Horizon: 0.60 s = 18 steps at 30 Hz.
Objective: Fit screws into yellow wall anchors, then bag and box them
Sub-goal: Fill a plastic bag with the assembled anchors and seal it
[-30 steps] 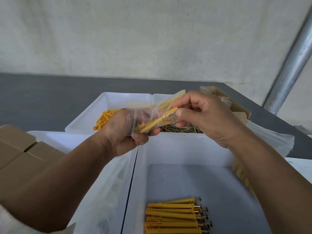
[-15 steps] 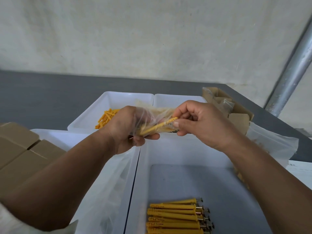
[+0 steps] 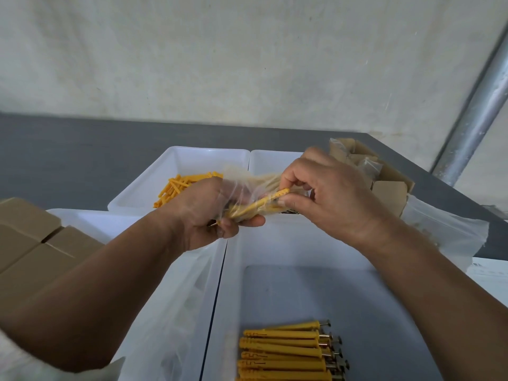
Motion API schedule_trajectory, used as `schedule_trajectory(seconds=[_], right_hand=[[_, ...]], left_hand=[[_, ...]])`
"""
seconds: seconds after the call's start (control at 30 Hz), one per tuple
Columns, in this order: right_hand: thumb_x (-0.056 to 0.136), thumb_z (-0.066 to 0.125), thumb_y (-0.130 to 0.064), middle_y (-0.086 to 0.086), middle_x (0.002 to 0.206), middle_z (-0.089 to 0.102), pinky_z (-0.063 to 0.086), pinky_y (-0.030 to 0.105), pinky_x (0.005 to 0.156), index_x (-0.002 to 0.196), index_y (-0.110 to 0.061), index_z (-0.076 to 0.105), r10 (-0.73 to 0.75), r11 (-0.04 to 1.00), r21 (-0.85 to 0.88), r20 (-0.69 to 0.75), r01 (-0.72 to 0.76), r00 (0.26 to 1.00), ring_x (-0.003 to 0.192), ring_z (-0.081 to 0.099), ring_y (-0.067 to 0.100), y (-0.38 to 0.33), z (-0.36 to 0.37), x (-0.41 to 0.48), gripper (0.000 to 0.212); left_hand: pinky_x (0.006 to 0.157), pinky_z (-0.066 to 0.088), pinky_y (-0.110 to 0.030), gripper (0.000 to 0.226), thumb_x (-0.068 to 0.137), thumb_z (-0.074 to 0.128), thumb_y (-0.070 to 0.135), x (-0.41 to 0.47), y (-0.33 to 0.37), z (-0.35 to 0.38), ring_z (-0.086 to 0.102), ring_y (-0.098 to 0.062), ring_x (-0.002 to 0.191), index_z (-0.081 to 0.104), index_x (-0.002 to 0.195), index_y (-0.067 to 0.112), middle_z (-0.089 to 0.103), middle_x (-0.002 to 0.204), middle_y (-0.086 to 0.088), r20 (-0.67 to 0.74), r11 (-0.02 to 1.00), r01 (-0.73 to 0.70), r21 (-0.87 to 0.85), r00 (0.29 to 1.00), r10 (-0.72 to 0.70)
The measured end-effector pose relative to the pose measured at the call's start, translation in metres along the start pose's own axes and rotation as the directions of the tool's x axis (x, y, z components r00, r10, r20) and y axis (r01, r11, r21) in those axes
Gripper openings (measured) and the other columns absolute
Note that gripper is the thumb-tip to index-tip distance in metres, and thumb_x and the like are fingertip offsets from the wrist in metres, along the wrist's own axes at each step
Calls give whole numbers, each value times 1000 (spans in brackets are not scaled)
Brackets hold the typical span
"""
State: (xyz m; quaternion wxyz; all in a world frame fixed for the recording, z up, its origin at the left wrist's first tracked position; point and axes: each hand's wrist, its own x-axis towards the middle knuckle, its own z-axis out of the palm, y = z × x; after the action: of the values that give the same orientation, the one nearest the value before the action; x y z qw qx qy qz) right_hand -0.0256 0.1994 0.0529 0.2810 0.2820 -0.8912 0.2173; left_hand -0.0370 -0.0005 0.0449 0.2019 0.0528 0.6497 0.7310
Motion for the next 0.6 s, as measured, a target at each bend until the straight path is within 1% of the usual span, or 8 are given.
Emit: schedule_trajectory(seconds=[0.1,0.17,0.2,0.27,0.33,0.43,0.5,0.6], right_hand=[[82,74,-16,-8,90,52,36,20,69,86,-16,65,15,1000,-28,27,-14,1000,85,45,9,4,1,0,10],[83,73,-16,-9,89,53,32,9,68,87,-17,63,40,999,-13,27,-39,999,83,43,6,4,0,0,11],[83,72,-17,-10,89,54,31,8,68,88,-19,62,46,999,-4,26,-46,999,82,42,5,4,1,0,12],[84,72,-18,-11,89,55,31,10,66,87,-23,60,60,998,19,43,-61,997,79,45,6,2,2,0,14],[84,71,-19,-10,88,58,38,15,64,84,-26,58,91,994,57,81,-96,993,79,52,3,2,2,0,15],[83,73,-19,-11,85,59,44,18,66,85,-26,60,106,990,85,73,-112,992,80,57,4,3,0,0,15],[82,75,-20,-14,86,60,46,18,69,86,-27,62,102,987,122,47,-107,994,82,58,5,2,-2,0,15],[82,75,-16,-11,93,63,54,33,80,95,-27,67,95,975,192,78,-109,992,88,64,9,1,-6,0,18]], left_hand=[[33,31,-13,36,91,46,6,0,-2,6,69,-15,66,79,87,19,75,92,-3,-20,997,-41,60,999,42],[33,30,-13,42,91,43,7,0,-2,8,66,-13,62,80,81,24,74,86,0,2,998,-51,31,999,51],[33,30,-13,45,91,41,5,0,-1,7,64,-13,60,80,79,24,73,84,-1,15,999,-52,11,999,52],[31,28,-13,47,90,40,3,0,-2,5,63,-14,57,80,75,22,72,80,-3,16,999,-54,-4,998,54],[31,27,-14,43,88,43,1,1,-3,4,64,-14,57,80,74,18,72,79,-3,-19,998,-64,28,998,65],[31,28,-14,35,87,44,0,2,-4,4,63,-14,59,77,88,13,71,82,-4,-18,995,-86,41,996,86],[31,28,-13,38,90,43,1,2,-3,3,63,-13,58,78,83,14,71,79,-4,5,994,-105,33,994,105],[31,27,-13,48,92,40,1,3,-2,2,62,-12,56,80,73,21,70,74,-2,22,993,-115,31,993,115]])
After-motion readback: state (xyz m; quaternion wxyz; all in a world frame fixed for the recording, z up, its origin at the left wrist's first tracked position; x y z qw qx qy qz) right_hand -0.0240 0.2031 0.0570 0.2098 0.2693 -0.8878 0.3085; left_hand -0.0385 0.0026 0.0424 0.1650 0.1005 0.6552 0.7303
